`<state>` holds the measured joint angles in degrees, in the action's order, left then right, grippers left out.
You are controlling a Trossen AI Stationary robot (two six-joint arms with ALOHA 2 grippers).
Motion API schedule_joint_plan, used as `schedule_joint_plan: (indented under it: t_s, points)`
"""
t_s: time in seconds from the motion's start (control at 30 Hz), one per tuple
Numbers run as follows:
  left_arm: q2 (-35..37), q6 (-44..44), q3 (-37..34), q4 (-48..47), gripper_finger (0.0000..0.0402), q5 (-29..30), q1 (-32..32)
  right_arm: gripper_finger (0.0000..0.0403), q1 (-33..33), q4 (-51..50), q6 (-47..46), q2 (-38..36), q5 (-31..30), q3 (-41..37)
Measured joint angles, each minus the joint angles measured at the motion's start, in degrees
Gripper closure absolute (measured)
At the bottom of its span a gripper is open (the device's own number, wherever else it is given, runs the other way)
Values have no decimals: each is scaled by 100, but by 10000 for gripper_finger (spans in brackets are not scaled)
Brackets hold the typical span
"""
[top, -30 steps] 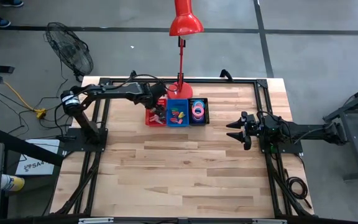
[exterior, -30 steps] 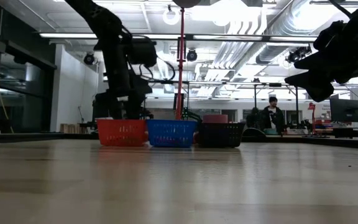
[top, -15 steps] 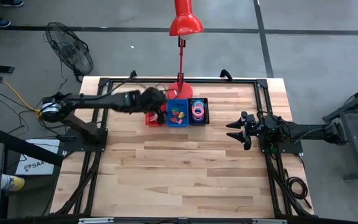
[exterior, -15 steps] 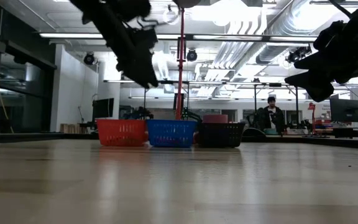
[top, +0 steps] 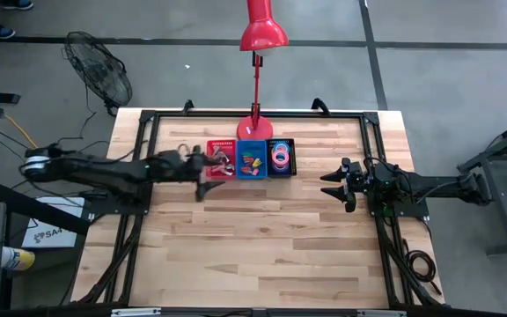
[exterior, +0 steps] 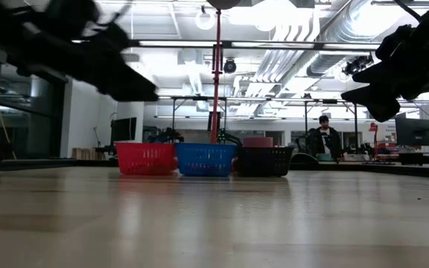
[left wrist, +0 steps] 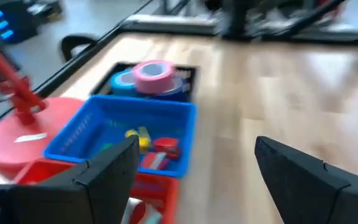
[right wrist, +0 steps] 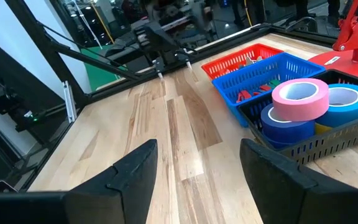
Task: Pick and place Stapler, Stapler remover, tape
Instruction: Return to Home Position
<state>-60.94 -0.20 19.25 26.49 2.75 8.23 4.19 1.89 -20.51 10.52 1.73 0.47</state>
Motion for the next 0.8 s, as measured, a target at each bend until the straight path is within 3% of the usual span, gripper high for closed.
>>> schedule_joint_plan:
  t_s: [0.2,0.4,0.6,0.8]
  points:
    - [1823,186,-913,-334,85,-721,-2,182,0,0,0,0,-1,0]
    - [3327,600,-1356,-1008,85,-721,-2,182,1,0,0,0,0,0]
    - [4291,642,-1706,-1401,85,-569,-2,182,1,0,0,0,-1,0]
    - [4813,771,-1829,-1767,85,-581,-2,183,1,0,0,0,-1,0]
